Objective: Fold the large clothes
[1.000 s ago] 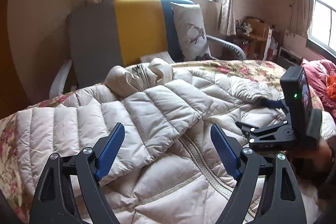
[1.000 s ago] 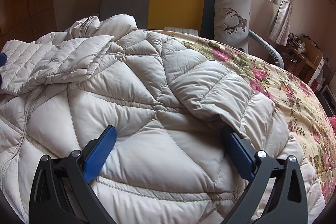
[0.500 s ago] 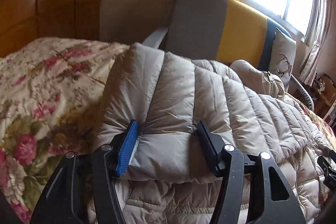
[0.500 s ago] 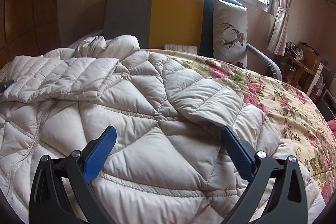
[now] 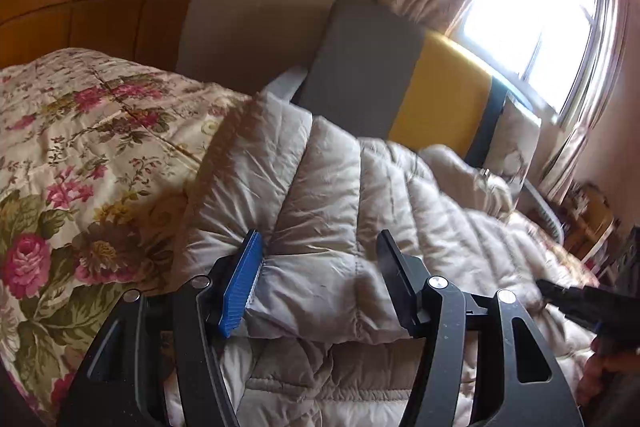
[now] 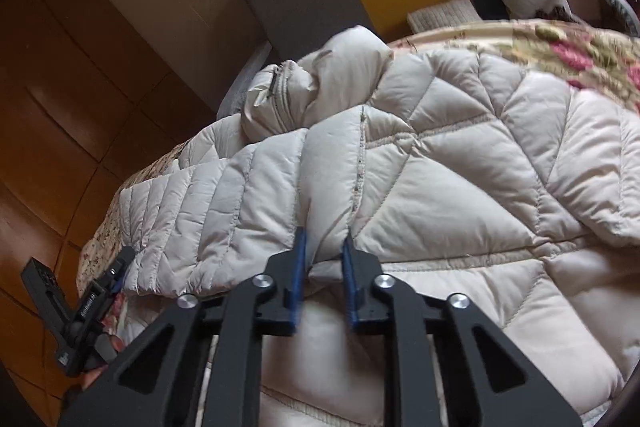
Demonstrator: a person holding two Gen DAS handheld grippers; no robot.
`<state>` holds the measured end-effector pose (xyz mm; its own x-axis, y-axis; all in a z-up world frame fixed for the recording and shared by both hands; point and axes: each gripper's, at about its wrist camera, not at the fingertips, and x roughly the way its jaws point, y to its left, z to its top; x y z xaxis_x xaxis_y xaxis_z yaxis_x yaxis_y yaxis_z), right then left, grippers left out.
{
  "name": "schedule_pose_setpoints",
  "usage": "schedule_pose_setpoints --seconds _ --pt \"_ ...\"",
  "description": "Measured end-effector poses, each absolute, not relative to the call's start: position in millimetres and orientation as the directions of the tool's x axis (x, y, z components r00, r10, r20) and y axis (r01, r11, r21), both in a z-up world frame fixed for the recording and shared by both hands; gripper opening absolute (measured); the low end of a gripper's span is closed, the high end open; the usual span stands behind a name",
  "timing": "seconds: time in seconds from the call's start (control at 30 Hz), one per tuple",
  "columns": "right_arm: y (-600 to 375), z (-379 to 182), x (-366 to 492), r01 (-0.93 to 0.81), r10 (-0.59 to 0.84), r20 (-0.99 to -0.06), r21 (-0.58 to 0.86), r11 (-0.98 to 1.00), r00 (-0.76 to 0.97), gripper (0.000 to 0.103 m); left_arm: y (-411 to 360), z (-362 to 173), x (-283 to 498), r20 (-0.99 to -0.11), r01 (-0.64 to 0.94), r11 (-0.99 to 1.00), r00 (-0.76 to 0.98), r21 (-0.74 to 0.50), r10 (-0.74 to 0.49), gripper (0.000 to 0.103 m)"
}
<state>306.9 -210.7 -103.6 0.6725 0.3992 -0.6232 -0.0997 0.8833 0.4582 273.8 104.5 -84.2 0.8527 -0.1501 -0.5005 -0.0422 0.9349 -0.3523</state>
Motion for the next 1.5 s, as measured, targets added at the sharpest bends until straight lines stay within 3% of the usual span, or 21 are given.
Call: schedule_pose_setpoints --seconds 0.17,0.37,0.43,0.53,0.7,0.83,0.93,1.0,1.1,1.17,1.23,1.37,1.5 --pt "-217 -103 278 -0.046 0.264 -0.648 0.333 0.942 0.715 0.009 95 -89 288 -0.565 -0.048 0.948 0.812 -0.314 -0.146 0.064" --pt "-214 -127 274 -0.043 0.253 -0.656 0.319 0.947 0.711 0.010 79 -83 298 -0.653 -0.048 0.973 0.749 -0.227 -0.115 0.069" --pt "-216 -129 272 -0.043 0.261 -0.649 0.332 0.942 0.714 0.009 75 -70 301 -0.655 -0.020 0.977 0.745 -0.213 -0.127 0.069" --pt "-221 -134 276 -0.037 0.287 -0.641 0.374 0.927 0.712 0.009 70 -56 316 -0.652 -0.034 0.993 0.757 -0.113 -0.049 0.069" --pt "-222 -134 282 -0.035 0.275 -0.643 0.360 0.932 0.715 0.009 86 -93 360 -0.738 -0.082 0.993 0.675 -0.085 -0.007 0.071" --pt "-217 -135 284 -0.031 0.260 -0.654 0.340 0.940 0.711 0.010 74 -103 361 -0.732 -0.070 0.998 0.680 -0.001 0.047 0.071" --pt "-218 -136 285 -0.031 0.266 -0.653 0.348 0.937 0.709 0.011 75 -99 357 -0.731 -0.069 0.998 0.681 -0.004 0.045 0.072" --pt "-219 -136 285 -0.039 0.282 -0.645 0.364 0.930 0.710 0.013 77 -88 351 -0.736 -0.074 0.997 0.676 -0.018 0.037 0.073" --pt "-226 -134 280 -0.059 0.327 -0.604 0.420 0.906 0.727 0.022 75 -63 324 -0.696 -0.036 0.986 0.712 -0.164 -0.090 0.086" --pt "-231 -126 273 -0.052 0.322 -0.581 0.433 0.900 0.748 0.044 62 -52 305 -0.670 0.024 0.977 0.723 -0.214 -0.165 0.086" --pt "-235 -111 260 -0.016 0.287 -0.577 0.428 0.904 0.765 0.055 48 -52 288 -0.660 0.087 0.974 0.723 -0.209 -0.206 0.087" --pt "-258 -88 214 -0.019 0.383 -0.498 0.590 0.807 0.778 0.055 23 -76 268 -0.663 0.193 0.971 0.710 -0.139 -0.236 0.087" --pt "-285 -82 154 0.024 0.384 -0.474 0.653 0.757 0.792 0.055 14 -94 264 -0.690 0.203 0.975 0.692 -0.094 -0.211 0.090"
